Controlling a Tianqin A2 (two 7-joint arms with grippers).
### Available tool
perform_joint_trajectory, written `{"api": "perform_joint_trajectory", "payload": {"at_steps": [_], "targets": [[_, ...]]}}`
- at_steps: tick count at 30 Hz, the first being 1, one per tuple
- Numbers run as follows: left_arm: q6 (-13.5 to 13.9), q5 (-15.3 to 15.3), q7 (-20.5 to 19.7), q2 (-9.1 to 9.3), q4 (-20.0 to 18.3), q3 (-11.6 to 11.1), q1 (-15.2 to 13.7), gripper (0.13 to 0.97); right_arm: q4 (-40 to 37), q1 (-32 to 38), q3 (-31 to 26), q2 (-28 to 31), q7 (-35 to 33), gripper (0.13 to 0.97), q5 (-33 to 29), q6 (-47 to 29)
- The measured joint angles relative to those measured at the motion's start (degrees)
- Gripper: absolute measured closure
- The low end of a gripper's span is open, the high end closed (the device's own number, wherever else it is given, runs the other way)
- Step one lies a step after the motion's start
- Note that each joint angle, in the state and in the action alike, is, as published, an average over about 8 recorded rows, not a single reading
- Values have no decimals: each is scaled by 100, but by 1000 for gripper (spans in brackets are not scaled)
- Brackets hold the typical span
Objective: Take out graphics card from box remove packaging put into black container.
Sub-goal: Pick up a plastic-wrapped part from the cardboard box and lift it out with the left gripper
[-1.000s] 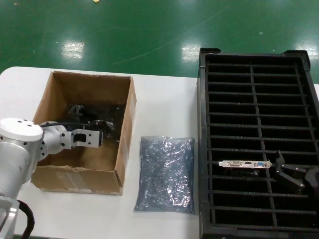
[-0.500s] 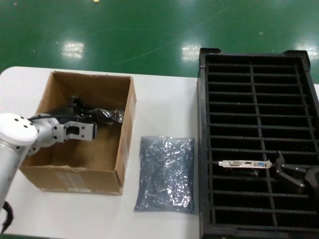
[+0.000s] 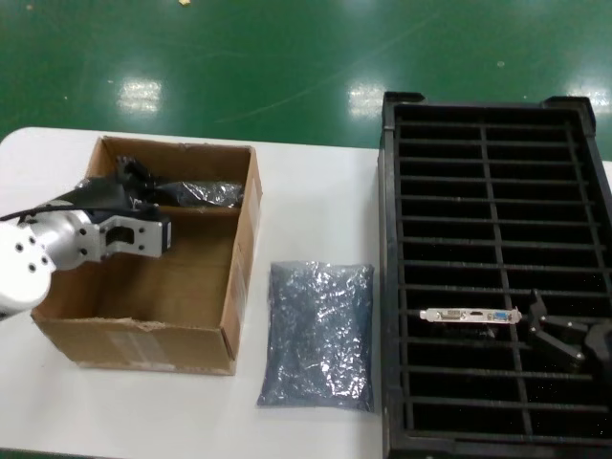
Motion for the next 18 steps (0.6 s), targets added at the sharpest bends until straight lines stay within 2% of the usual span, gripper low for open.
{"api": "perform_joint_trajectory", "payload": {"at_steps": [4, 8, 15, 18], "targets": [[219, 417, -653, -230, -866, -186, 352, 957, 0, 0, 0, 0, 0, 129, 0, 0], [484, 684, -1268, -489, -1907, -468, 798, 957, 0, 0, 0, 0, 0, 129, 0, 0], [768, 832, -2082, -929, -3659, -1130, 1672, 957, 0, 0, 0, 0, 0, 129, 0, 0], [813, 860, -2317, -1101, -4278, -1452, 2067, 957, 0, 0, 0, 0, 0, 129, 0, 0]]}}
